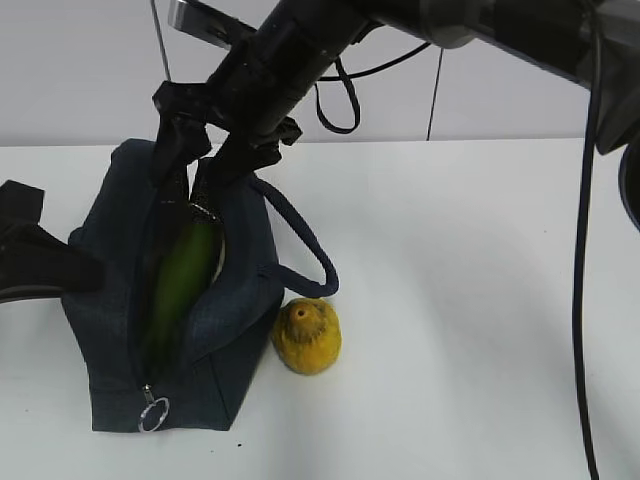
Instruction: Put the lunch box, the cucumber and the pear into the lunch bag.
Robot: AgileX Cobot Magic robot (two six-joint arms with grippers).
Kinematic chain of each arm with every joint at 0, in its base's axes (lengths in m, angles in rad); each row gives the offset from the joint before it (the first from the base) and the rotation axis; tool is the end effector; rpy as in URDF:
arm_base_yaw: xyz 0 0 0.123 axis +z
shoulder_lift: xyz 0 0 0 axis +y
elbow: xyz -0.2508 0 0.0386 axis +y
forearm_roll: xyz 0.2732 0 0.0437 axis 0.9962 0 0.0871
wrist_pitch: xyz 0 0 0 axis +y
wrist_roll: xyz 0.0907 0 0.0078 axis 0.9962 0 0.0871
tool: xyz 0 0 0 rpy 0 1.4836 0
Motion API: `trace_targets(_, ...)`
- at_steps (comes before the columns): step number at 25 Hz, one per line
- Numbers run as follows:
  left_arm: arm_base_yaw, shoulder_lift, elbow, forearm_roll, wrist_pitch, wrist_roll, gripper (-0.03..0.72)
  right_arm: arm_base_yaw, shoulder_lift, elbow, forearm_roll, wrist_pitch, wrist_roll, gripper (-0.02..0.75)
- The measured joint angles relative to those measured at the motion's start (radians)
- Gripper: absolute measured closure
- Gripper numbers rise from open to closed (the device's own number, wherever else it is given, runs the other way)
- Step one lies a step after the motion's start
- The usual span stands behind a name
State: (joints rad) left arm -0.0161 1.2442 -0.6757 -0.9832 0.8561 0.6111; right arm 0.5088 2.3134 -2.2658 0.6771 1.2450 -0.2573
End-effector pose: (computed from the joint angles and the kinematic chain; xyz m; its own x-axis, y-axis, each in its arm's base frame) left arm 0.2440 -0.0612 0.2013 -0.9091 -0.1140 -0.4007 0.1774 0.7642 -0.6200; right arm 0.4144 0.2930 0.2463 -0.7835 -0.4421 -0.4366 -0.6212 0.5750 0.5325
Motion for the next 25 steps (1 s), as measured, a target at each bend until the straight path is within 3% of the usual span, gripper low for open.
trace_targets(7, 0.000, 0.000, 0.000, 0.003, 0.000, 0.000, 0.704, 0.000, -0.004, -0.059, 0.011, -0.001, 0.000, 0.154)
trace_targets(18, 0.000, 0.000, 0.000, 0.004, 0.010, 0.000, 0.704, 0.000, -0.205, -0.097, -0.324, 0.007, 0.002, 0.154)
trace_targets(25, 0.000, 0.000, 0.000, 0.004, 0.008, 0.001, 0.704, 0.000, -0.408, 0.010, -0.368, 0.011, 0.002, 0.154)
